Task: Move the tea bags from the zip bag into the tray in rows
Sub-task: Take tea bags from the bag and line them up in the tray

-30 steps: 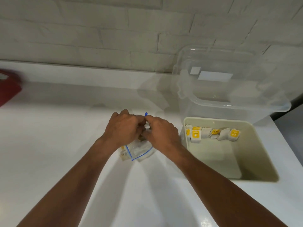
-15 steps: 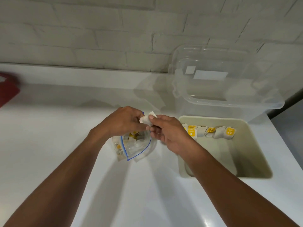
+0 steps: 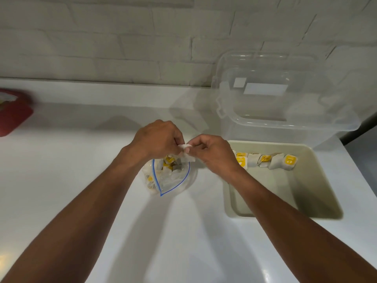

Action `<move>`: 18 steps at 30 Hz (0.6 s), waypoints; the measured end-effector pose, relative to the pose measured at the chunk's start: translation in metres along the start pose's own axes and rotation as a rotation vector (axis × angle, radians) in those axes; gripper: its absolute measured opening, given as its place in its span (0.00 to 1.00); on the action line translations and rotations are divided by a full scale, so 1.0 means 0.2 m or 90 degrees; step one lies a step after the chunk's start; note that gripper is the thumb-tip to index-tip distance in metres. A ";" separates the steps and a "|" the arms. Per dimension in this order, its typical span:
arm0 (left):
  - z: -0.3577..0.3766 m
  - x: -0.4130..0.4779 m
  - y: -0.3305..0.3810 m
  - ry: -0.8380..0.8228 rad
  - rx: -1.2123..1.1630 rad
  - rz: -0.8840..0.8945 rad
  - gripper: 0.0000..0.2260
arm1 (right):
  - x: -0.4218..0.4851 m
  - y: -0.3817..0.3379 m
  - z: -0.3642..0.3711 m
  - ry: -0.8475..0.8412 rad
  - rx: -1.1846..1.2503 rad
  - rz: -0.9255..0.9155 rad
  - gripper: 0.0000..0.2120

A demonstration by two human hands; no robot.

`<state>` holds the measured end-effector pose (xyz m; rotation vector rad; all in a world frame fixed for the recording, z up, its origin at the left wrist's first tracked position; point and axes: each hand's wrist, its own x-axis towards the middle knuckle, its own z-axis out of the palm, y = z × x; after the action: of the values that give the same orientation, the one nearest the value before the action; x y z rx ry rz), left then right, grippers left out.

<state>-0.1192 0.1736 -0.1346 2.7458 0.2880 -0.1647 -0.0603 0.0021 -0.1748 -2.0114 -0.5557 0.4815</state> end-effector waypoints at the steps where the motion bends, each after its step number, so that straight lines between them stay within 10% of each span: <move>1: 0.00 0.00 0.01 0.006 0.007 -0.002 0.04 | 0.00 0.00 0.00 0.008 -0.024 0.002 0.05; 18: 0.42 0.00 -0.06 0.075 0.317 -0.080 0.09 | -0.02 0.01 -0.12 -0.017 -0.013 0.029 0.04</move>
<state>-0.1291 0.1521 -0.2166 3.2375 0.5126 -0.1198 -0.0492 -0.0182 -0.1649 -2.0431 -0.5334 0.5328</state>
